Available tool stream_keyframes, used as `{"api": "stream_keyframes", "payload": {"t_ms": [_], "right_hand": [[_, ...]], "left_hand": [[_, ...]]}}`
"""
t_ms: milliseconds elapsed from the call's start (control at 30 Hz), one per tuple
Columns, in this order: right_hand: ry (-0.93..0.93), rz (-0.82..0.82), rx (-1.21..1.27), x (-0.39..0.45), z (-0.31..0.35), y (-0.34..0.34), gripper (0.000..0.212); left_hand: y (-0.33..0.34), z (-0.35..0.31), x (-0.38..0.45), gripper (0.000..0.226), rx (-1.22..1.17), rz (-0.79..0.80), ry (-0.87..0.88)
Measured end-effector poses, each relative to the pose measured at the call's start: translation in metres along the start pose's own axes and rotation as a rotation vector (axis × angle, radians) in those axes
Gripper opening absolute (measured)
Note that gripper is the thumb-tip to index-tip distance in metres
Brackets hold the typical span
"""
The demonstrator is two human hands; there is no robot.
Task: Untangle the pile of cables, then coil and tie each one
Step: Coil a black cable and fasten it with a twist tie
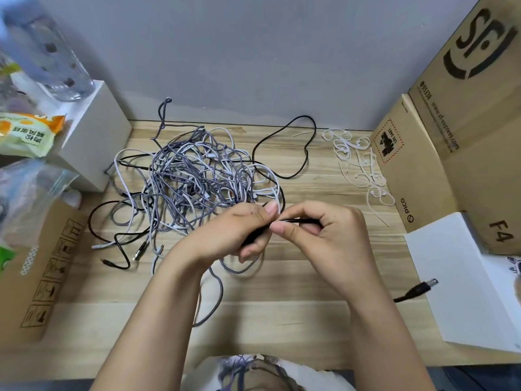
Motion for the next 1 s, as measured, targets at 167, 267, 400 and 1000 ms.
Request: {"api": "stream_keyframes", "payload": {"t_ms": [167,267,400,1000], "right_hand": [[-0.004,-0.035,0.095,0.004,-0.001,-0.003,0.010],[-0.033,-0.065,0.111,0.007,-0.003,-0.004,0.008],[-0.029,0.025,0.047,0.009,-0.007,-0.003,0.016],[-0.125,0.232,-0.508,-0.007,0.011,0.003,0.044]], "left_hand": [[-0.003,0.001,-0.007,0.051,-0.248,0.289,0.012],[-0.005,0.002,-0.009,0.035,-0.492,0.452,0.093],[-0.005,-0.008,-0.009,0.026,-0.833,0.572,0.300],[0.012,-0.003,0.003,0.019,-0.159,-0.176,0.105]]}}
Point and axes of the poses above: each hand's wrist, its own x-axis towards the middle knuckle, its own y-axis out of the palm, z = x × y, the point moved 1 cm from there along x, towards the middle knuckle, and after that the axes turned 4 degrees about -z, right-handed, at the moved point
